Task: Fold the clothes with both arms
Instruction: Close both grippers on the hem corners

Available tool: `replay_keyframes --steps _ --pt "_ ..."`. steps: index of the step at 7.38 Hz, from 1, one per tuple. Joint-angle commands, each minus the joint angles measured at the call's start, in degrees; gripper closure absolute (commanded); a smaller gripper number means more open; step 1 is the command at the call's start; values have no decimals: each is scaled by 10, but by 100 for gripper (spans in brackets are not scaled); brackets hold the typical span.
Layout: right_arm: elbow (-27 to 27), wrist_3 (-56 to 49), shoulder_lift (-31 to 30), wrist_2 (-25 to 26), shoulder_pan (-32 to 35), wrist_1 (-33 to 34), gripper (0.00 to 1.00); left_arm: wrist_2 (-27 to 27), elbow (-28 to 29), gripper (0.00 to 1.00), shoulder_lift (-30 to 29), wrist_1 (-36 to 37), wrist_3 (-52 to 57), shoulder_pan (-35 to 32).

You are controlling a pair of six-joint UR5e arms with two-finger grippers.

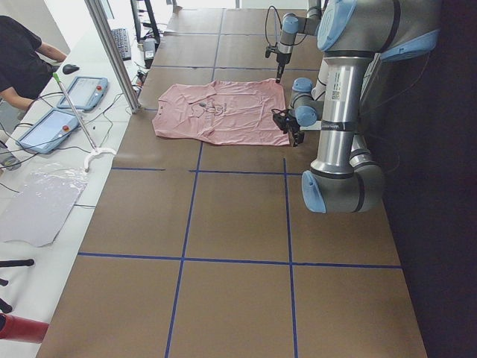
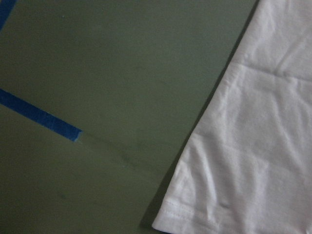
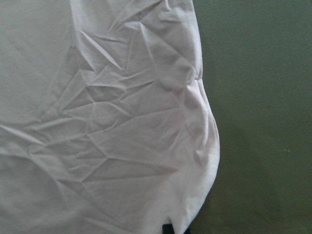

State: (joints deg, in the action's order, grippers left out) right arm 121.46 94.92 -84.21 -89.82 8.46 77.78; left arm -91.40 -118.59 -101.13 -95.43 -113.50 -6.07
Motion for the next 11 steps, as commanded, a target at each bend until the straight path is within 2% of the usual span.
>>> replay_keyframes --steps 1,6,8,9,11 --pt "0 0 0 0 0 0 100 1 6 3 0 1 -1 -7" --pt "0 0 0 -5 1 0 100 2 25 8 -8 0 0 -11" --pt "0 0 0 -6 4 0 100 1 23 19 -9 0 0 -12" --pt "0 0 -1 -6 5 0 100 1 22 30 -9 0 0 -12" --pt "0 0 -1 -6 6 0 100 1 18 70 -10 1 -1 -12"
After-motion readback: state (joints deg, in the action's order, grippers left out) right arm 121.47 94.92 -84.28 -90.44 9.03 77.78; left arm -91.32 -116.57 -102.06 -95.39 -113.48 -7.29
